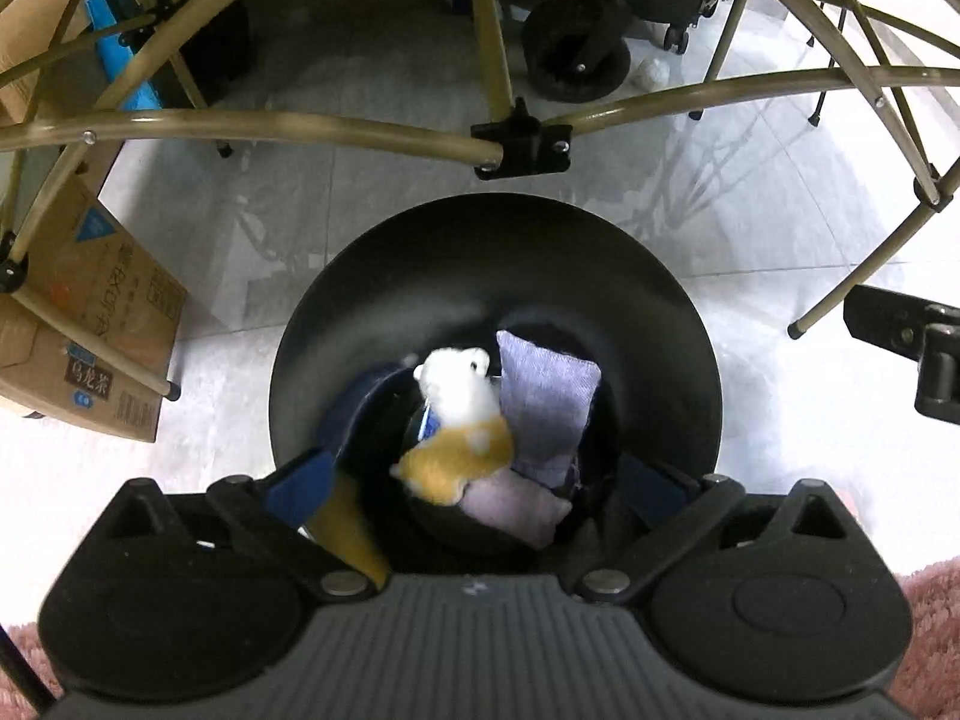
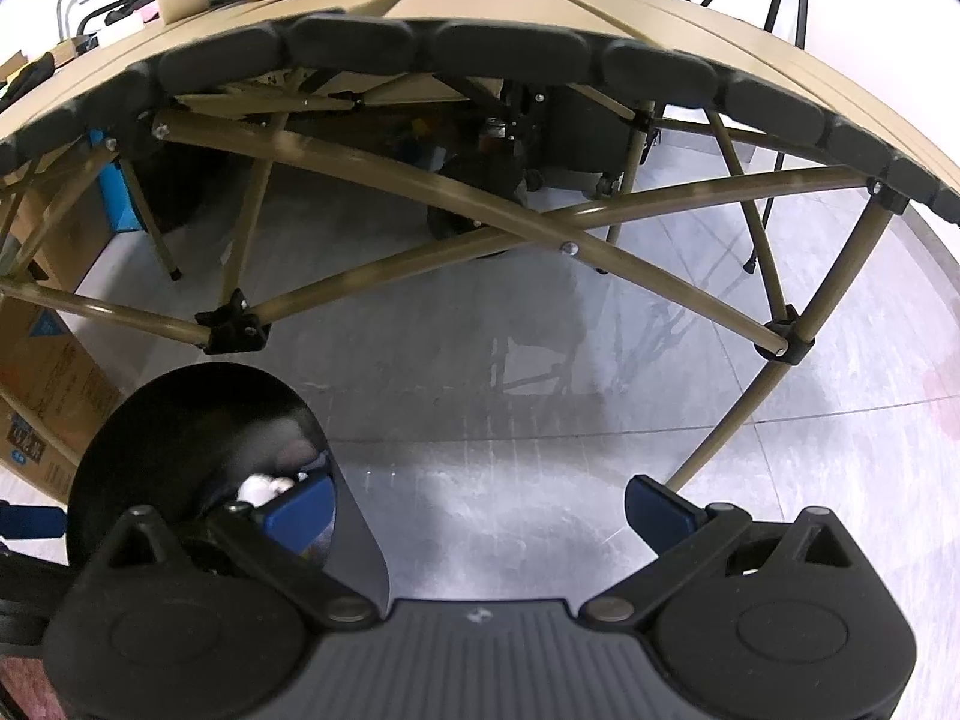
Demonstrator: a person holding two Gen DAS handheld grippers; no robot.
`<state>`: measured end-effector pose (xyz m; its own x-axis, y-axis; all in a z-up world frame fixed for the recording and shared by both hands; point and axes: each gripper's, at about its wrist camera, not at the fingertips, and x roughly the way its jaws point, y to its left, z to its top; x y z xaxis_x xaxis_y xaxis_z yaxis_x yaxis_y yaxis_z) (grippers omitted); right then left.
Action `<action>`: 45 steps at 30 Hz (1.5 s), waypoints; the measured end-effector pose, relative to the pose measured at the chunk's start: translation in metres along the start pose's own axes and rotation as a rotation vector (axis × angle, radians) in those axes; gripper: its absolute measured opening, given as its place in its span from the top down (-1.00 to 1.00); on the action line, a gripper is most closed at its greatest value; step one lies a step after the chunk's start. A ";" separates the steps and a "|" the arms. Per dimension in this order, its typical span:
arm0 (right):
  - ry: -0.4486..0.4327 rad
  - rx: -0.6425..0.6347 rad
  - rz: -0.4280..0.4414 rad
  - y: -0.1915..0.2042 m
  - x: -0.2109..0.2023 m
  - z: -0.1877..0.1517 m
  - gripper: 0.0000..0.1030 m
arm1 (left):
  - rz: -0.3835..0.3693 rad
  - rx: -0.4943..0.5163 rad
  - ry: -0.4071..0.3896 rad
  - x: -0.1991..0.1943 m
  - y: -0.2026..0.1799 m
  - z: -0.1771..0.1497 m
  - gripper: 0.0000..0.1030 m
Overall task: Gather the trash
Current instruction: 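Lower the white plush into the bin and open the left gripper, then raise both grippers from the bin back toward the table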
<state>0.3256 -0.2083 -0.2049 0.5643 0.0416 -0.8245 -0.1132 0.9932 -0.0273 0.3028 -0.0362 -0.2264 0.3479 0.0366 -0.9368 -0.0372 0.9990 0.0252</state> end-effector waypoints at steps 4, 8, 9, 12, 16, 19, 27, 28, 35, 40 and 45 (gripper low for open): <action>0.007 -0.005 0.002 0.001 0.001 -0.001 -1.00 | 0.000 0.012 0.001 -0.001 -0.001 -0.002 -1.00; 0.014 -0.009 0.003 0.001 0.002 -0.001 -1.00 | 0.003 0.016 0.008 0.000 -0.002 -0.003 -1.00; 0.015 -0.010 0.003 0.001 0.002 -0.001 -1.00 | 0.004 0.015 0.011 0.000 -0.002 -0.003 -1.00; 0.019 -0.010 0.004 0.001 0.003 -0.001 -1.00 | 0.005 0.013 0.015 -0.001 0.000 -0.003 -1.00; 0.024 -0.014 0.006 0.002 0.003 -0.002 -1.00 | 0.008 0.015 0.016 -0.001 0.000 -0.003 -1.00; 0.025 -0.017 0.009 0.003 0.003 -0.002 -1.00 | 0.017 0.020 0.014 -0.003 -0.001 -0.004 -1.00; 0.024 -0.018 0.018 0.003 0.001 -0.002 -1.00 | 0.031 0.032 -0.011 -0.012 0.001 -0.007 -1.00; 0.022 -0.019 0.025 0.004 -0.001 -0.002 -1.00 | 0.033 0.036 -0.015 -0.014 0.002 -0.008 -1.00; -0.015 -0.041 0.068 0.009 -0.020 -0.004 -1.00 | 0.013 0.046 -0.029 -0.031 0.009 -0.016 -1.00; -0.046 -0.052 0.086 0.010 -0.034 -0.007 -1.00 | 0.036 0.061 -0.096 -0.050 0.011 -0.020 -1.00; -0.082 -0.058 0.095 0.010 -0.048 -0.009 -1.00 | 0.039 0.072 -0.141 -0.067 0.013 -0.023 -1.00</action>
<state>0.2901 -0.2013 -0.1710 0.6132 0.1464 -0.7763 -0.2154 0.9764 0.0140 0.2575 -0.0265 -0.1714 0.4758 0.0737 -0.8765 0.0122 0.9958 0.0904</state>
